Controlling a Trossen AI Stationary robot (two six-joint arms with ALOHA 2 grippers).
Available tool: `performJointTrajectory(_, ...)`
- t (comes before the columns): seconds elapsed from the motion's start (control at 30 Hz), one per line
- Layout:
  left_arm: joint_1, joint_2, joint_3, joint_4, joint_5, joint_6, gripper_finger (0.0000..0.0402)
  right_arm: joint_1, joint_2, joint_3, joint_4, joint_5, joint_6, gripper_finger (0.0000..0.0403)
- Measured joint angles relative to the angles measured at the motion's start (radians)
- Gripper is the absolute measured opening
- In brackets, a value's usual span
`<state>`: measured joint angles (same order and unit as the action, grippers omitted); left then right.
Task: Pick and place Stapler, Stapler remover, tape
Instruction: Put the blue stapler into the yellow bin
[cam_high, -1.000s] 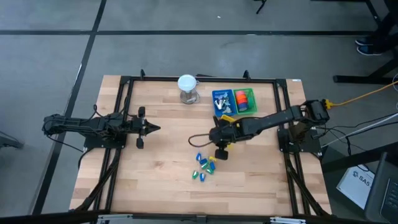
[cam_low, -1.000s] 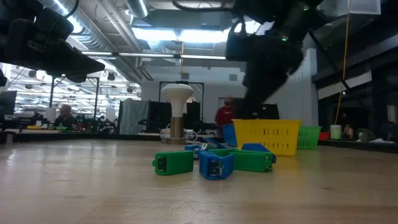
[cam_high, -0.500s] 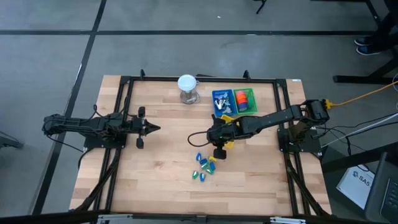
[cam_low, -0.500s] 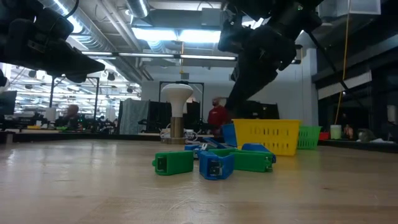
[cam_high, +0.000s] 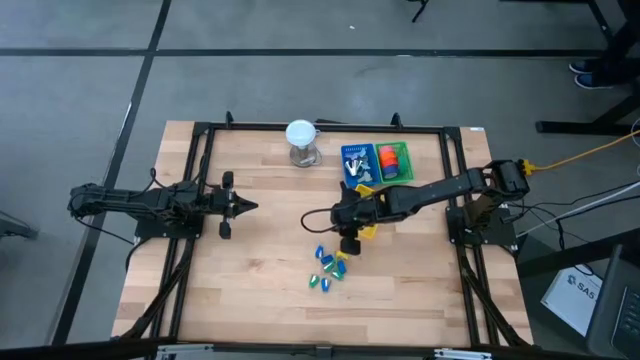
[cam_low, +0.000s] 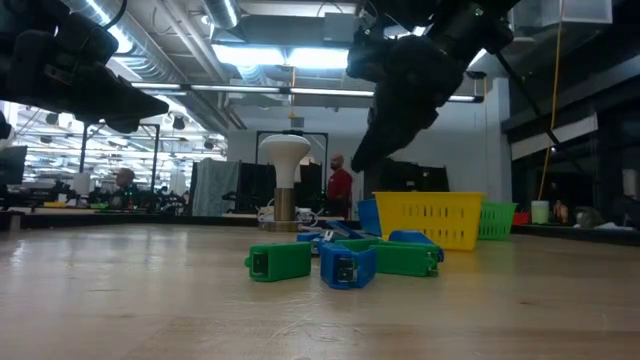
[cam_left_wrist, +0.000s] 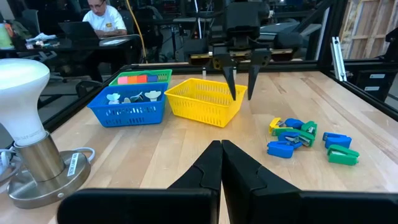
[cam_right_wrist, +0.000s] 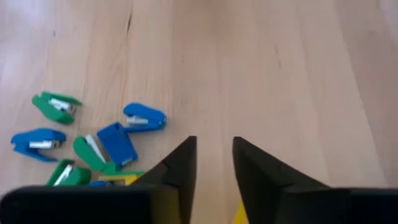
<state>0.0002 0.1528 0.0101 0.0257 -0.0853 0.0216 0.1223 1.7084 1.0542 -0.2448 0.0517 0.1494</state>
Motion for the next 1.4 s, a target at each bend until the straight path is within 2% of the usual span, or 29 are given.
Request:
performJointTrajectory(0.13, 0.000, 0.000, 0.000, 0.000, 0.000, 0.000, 0.0001, -0.009, 0.000, 0.000, 0.043, 0.000, 0.000, 0.0143)
performJointTrajectory(0.27, 0.000, 0.000, 0.000, 0.000, 0.000, 0.000, 0.0001, -0.010, 0.000, 0.000, 0.103, 0.000, -0.002, 0.0158)
performJointTrajectory(0.53, 0.000, 0.000, 0.000, 0.000, 0.000, 0.000, 0.0001, -0.010, 0.000, 0.000, 0.285, 0.000, -0.006, 0.0161)
performJointTrajectory(0.73, 0.000, 0.000, 0.000, 0.000, 0.000, 0.000, 0.0001, -0.010, 0.000, 0.000, 0.394, 0.000, -0.090, 0.0161)
performJointTrajectory(1.0, 0.000, 0.000, 0.000, 0.000, 0.000, 0.000, 0.0001, 0.013, 0.000, 0.000, 0.534, 0.014, -0.108, 0.0161)
performJointTrajectory(1.2, 0.000, 0.000, 0.000, 0.000, 0.000, 0.000, 0.0001, 0.039, 0.000, 0.051, 0.515, 0.047, -0.132, 0.0161)
performJointTrajectory(1.4, 0.000, 0.000, 0.000, 0.000, 0.000, 0.000, 0.0001, 0.077, -0.001, 0.160, 0.315, 0.054, -0.131, 0.0161)
